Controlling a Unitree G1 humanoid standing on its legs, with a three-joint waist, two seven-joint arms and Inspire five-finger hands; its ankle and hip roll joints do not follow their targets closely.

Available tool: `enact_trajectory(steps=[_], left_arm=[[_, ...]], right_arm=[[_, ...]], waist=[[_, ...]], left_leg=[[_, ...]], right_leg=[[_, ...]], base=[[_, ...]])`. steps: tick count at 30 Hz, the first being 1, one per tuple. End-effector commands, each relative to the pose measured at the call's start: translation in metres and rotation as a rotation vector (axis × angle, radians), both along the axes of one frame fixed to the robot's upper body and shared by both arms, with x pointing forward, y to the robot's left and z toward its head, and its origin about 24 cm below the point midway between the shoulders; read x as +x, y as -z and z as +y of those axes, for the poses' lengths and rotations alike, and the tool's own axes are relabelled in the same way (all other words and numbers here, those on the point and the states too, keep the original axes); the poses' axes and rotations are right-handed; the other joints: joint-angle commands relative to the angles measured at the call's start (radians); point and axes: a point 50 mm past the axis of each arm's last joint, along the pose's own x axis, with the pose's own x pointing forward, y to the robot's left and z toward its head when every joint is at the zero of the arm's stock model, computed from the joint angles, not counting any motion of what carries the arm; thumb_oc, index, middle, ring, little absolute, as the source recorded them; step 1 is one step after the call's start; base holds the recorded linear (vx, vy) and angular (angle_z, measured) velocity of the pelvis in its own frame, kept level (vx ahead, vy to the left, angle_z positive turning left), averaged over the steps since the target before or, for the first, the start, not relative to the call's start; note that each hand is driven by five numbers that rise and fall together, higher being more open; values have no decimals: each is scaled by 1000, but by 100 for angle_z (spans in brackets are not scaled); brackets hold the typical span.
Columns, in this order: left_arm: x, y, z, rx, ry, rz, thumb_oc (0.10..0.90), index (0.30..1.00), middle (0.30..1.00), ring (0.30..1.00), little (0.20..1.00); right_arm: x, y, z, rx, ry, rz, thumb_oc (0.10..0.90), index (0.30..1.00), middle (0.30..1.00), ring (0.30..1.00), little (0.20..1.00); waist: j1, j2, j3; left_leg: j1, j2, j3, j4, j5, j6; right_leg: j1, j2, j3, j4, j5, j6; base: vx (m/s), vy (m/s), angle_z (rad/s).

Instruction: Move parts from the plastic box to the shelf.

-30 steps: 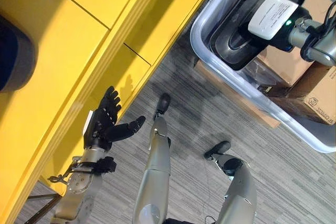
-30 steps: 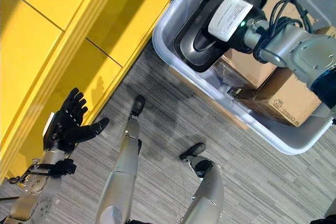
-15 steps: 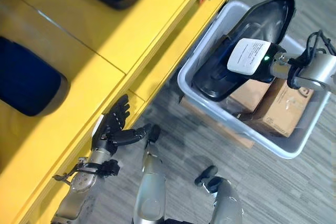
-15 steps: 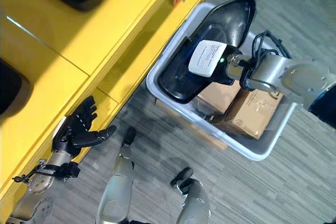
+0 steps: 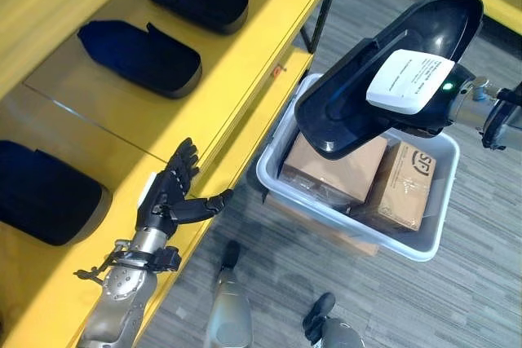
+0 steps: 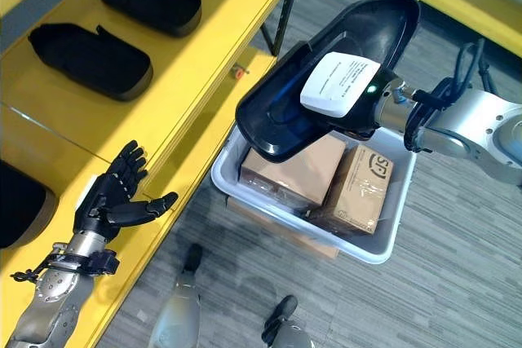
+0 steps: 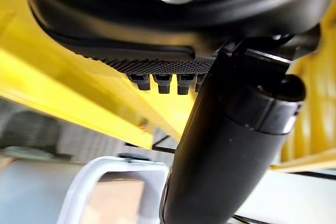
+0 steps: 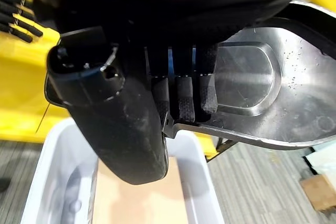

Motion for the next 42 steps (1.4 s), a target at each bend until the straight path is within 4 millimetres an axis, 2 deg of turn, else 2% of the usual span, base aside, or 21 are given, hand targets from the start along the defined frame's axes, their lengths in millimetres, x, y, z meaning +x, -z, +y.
enact_trajectory(steps=[1,6,12,16,17,18,24,26,27,29,32,33,36,37,42], left_arm=[[-6,-33,-10,113,72,-196,900,1000,1000,1000,1000],[-6,-57,-12,279,46,-341,900,1000,1000,1000,1000],[-7,-78,-14,494,0,-482,900,1000,1000,1000,1000],[-7,-103,-19,730,-41,-662,900,1000,1000,1000,1000],[-6,-115,-23,857,-46,-753,900,1000,1000,1000,1000],[-5,-120,-27,901,-43,-798,900,1000,1000,1000,1000],[-2,-145,-41,1229,-29,-1029,900,1000,1000,1000,1000],[-2,-147,-43,1260,-24,-1058,900,1000,1000,1000,1000],[2,-155,-47,1411,-27,-1171,900,1000,1000,1000,1000],[4,-164,-51,1542,-15,-1267,900,1000,1000,1000,1000],[5,-172,-57,1614,-8,-1352,900,1000,1000,1000,1000],[3,-177,-62,1653,0,-1426,900,1000,1000,1000,1000],[5,-182,-70,1677,10,-1503,900,1000,1000,1000,1000],[3,-188,-77,1703,19,-1582,900,1000,1000,1000,1000],[-2,-188,-87,1770,94,-1683,900,1000,1000,1000,1000]], right_arm=[[-6,-36,2,156,-29,-112,400,300,300,300,300],[-8,-42,5,232,-56,-95,400,300,300,300,300],[-8,-46,10,301,-87,-45,400,300,300,300,300],[-6,-51,15,321,-106,-23,400,300,300,300,300],[-5,-53,21,316,-129,-12,400,300,300,300,300],[-4,-53,25,318,-145,-6,400,300,300,300,300],[2,-53,43,352,-207,51,400,300,300,300,300],[3,-52,44,360,-214,60,400,300,300,300,300],[7,-51,52,369,-244,73,400,300,300,300,300],[7,-51,61,371,-285,73,400,300,300,300,300],[8,-50,66,395,-317,81,400,300,300,300,300],[10,-49,72,415,-344,89,400,300,300,300,300],[12,-48,73,455,-353,96,400,300,300,300,300],[15,-47,76,480,-362,97,400,300,300,300,300],[20,-46,75,517,-361,94,400,300,300,300,300]], waist=[[-11,-46,-183],[-33,-58,-242],[-47,-66,-275],[-61,-76,-296],[-68,-73,-303],[-72,-75,-309],[-88,-65,-320],[-88,-65,-321],[-97,-61,-328],[-103,-55,-336],[-109,-51,-341],[-115,-45,-346],[-115,-47,-350],[-121,-46,-355],[-123,-45,-363]], left_leg=[[83,69,98,-47,-86,-40],[132,88,133,-51,-103,-45],[170,106,158,-54,-115,-53],[185,118,173,-57,-117,-63],[194,122,181,-57,-120,-67],[198,123,182,-57,-121,-68],[221,131,194,-55,-130,-71],[225,131,195,-55,-132,-71],[235,136,199,-55,-135,-73],[242,139,203,-55,-139,-73],[245,139,205,-57,-136,-70],[253,142,207,-55,-143,-72],[258,144,210,-55,-145,-71],[262,143,213,-58,-140,-70],[276,146,222,-57,-153,-71]], right_leg=[[14,30,25,10,-49,35],[45,42,62,-17,-44,35],[63,54,91,-32,-46,32],[71,65,106,-43,-46,31],[71,68,115,-43,-46,30],[73,70,118,-44,-46,31],[83,78,138,-33,-58,28],[86,79,139,-33,-59,28],[91,84,147,-33,-63,28],[94,86,155,-33,-65,28],[95,88,160,-35,-63,27],[98,91,165,-33,-69,28],[101,94,169,-35,-70,27],[102,95,173,-38,-67,25],[111,101,182,-41,-71,26]], base=[[42,14,-14],[49,11,-28],[31,1,-23],[20,-10,-12],[31,-10,-7],[39,-10,-8],[27,-7,-5],[30,-2,-3],[62,-10,-2],[49,-3,-9],[25,1,-7],[0,0,0],[30,0,-1],[34,2,-6],[23,7,-6]])
